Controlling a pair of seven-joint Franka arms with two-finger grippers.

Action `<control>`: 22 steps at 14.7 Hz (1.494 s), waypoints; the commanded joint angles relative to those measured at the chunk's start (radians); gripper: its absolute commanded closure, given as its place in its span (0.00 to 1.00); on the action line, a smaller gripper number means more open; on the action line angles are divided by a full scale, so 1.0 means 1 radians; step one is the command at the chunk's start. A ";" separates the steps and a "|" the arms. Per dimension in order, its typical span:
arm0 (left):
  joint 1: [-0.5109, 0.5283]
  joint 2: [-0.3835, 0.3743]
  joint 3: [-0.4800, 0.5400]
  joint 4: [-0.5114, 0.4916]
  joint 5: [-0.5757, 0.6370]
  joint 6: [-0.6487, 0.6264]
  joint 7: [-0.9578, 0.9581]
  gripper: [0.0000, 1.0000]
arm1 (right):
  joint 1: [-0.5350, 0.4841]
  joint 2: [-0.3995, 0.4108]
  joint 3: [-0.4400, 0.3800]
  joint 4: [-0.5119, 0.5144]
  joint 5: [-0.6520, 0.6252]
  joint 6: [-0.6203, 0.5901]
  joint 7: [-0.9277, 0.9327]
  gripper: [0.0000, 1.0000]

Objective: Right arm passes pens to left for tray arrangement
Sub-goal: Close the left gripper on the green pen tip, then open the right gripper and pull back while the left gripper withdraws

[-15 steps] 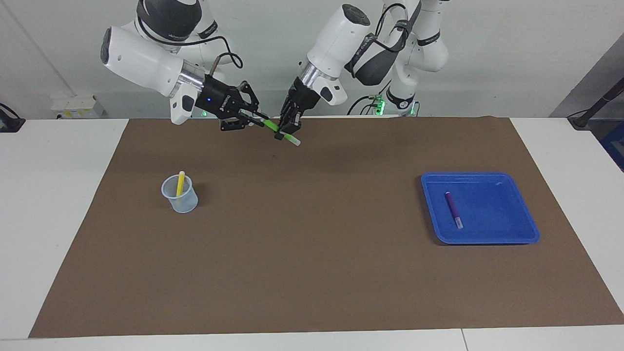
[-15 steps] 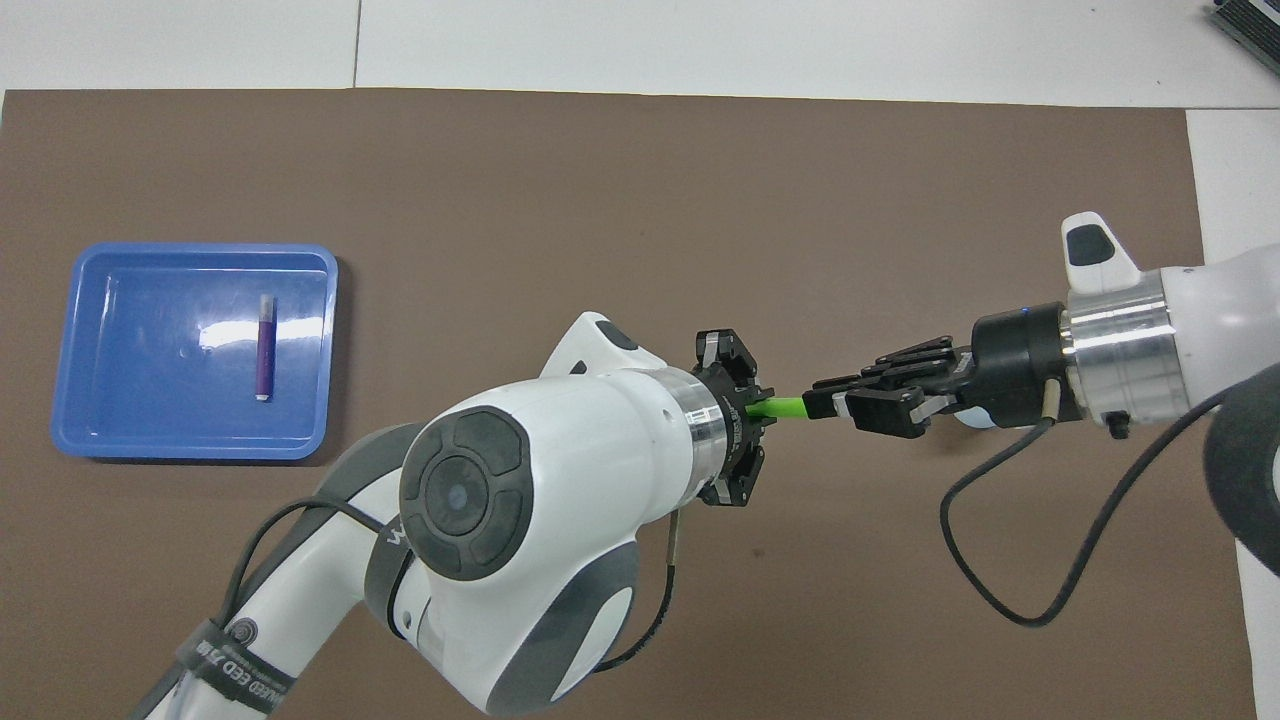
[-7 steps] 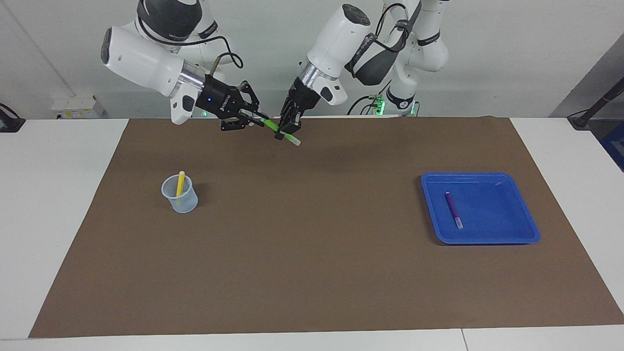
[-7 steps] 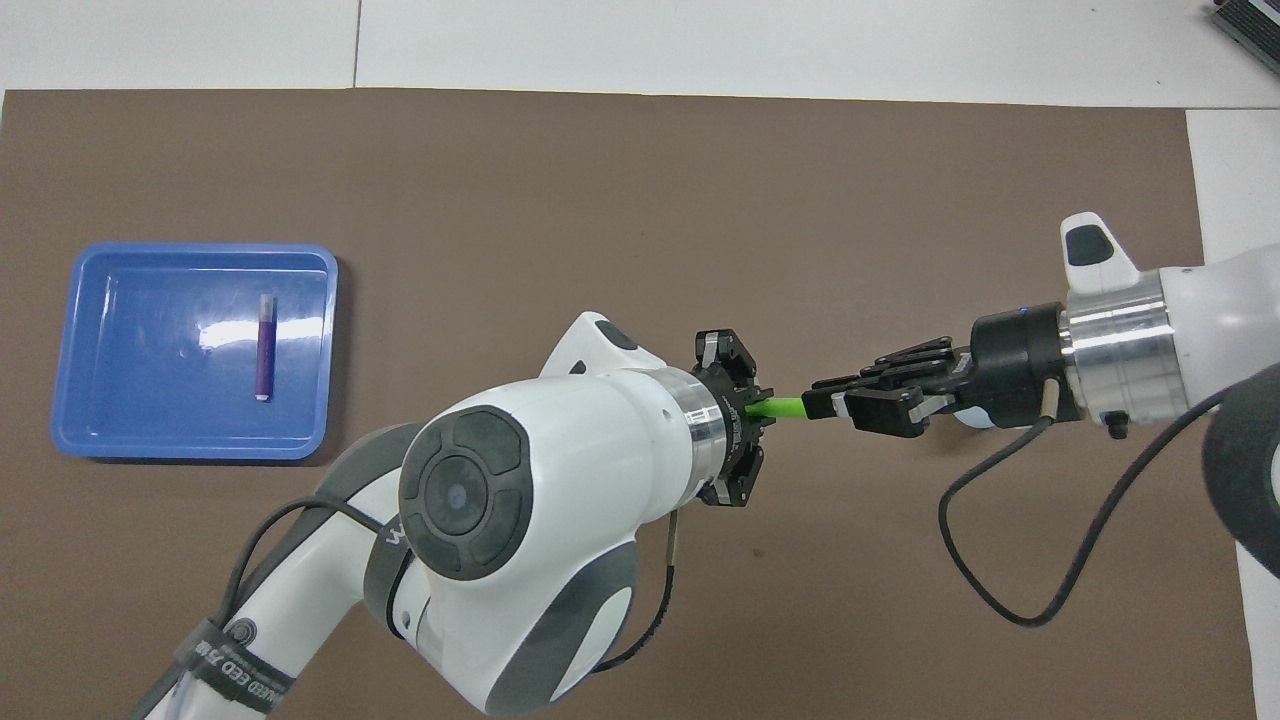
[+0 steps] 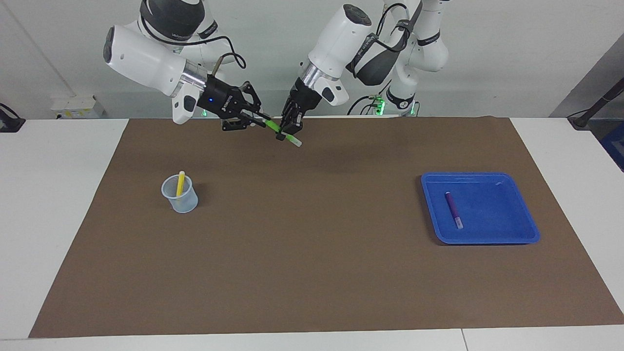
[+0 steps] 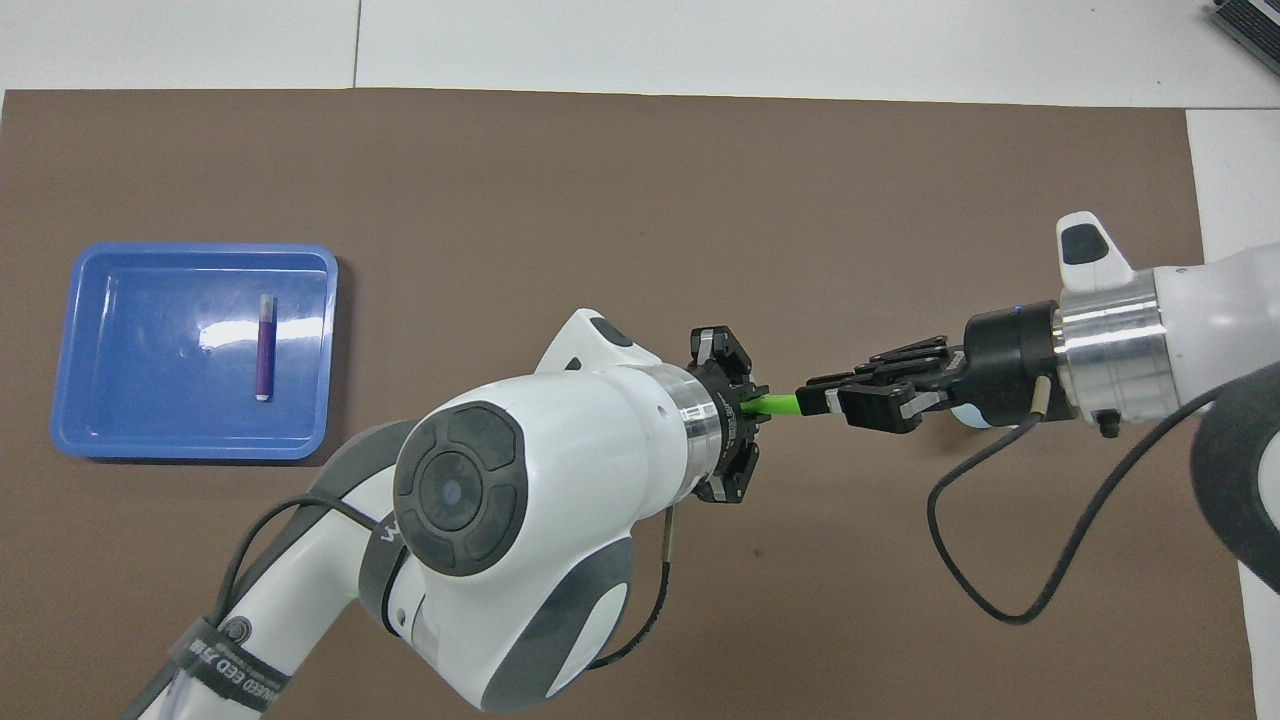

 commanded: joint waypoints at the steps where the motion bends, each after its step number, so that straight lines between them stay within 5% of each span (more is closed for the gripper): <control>1: -0.001 -0.005 -0.004 0.005 0.013 -0.012 -0.014 1.00 | 0.015 -0.012 0.003 -0.007 0.001 0.011 0.030 0.75; 3: -0.001 -0.005 -0.004 0.007 0.013 -0.012 -0.014 1.00 | 0.015 -0.012 0.003 -0.001 -0.001 0.011 0.025 0.43; 4: -0.001 -0.005 -0.004 0.005 0.013 -0.012 -0.014 1.00 | 0.015 -0.010 0.003 0.002 -0.019 0.011 0.028 0.12; 5: -0.001 -0.005 -0.004 0.005 0.013 -0.012 -0.014 1.00 | 0.016 -0.010 0.003 0.001 -0.036 0.011 0.025 0.05; 15: 0.011 -0.015 0.002 -0.019 0.027 -0.023 0.029 1.00 | -0.007 -0.004 0.002 0.012 -0.241 0.023 -0.035 0.00; 22: 0.206 -0.033 0.004 -0.027 0.027 -0.216 0.314 1.00 | -0.037 0.000 0.002 0.005 -0.470 0.090 -0.069 0.00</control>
